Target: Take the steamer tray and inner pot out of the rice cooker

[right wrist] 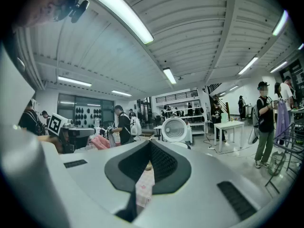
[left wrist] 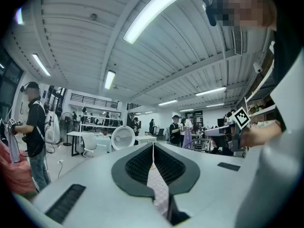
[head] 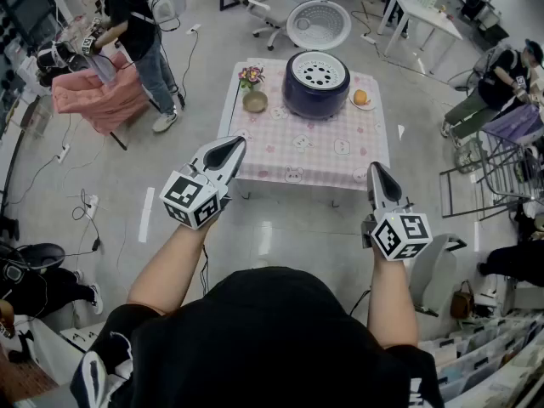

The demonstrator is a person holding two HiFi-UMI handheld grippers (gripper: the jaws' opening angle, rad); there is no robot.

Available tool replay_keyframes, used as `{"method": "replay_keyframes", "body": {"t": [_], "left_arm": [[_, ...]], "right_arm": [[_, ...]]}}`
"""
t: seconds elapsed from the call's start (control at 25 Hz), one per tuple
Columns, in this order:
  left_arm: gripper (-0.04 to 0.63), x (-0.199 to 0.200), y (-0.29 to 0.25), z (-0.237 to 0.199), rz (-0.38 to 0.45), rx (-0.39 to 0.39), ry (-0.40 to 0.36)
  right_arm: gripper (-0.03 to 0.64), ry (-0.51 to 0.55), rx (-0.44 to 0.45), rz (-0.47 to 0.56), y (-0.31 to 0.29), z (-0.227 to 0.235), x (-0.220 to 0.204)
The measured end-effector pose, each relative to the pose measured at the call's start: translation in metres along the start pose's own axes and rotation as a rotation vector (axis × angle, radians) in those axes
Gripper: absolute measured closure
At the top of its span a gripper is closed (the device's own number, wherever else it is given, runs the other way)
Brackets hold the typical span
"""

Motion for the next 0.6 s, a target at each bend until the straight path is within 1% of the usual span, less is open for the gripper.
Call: {"method": "replay_keyframes", "body": {"t": [0.16, 0.32, 0.48, 0.6], "left_arm": [[0.566, 0.0, -0.001, -0.012, -0.055, -0.037, -0.016], [0.566, -0.003, 0.001, -0.027, -0.063, -0.063, 0.016], [0.566, -0.006, 0.002, -0.044, -0.059, -0.06, 0.034], [0.565, -0.009, 0.0, -0.055, -0.072, -0.087, 0.064]], "right_arm": [[0.615, -0.004, -0.007, -0.006, -0.008, -0.013, -0.001], [0.615, 0.003, -0.018, -0.007, -0.016, -0.025, -0.002], [0.615, 0.01, -0.021, 0.004, -0.026, -0.035, -0.002], [0.612, 0.01, -0.031, 0.026, -0.029, -0.04, -0.002]]}}
Point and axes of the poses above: the fingertips, and each gripper's own axes: y backward along the fingers, z to its right, x out of its top, the point moved 10 cm from there along y, backward along the fingers
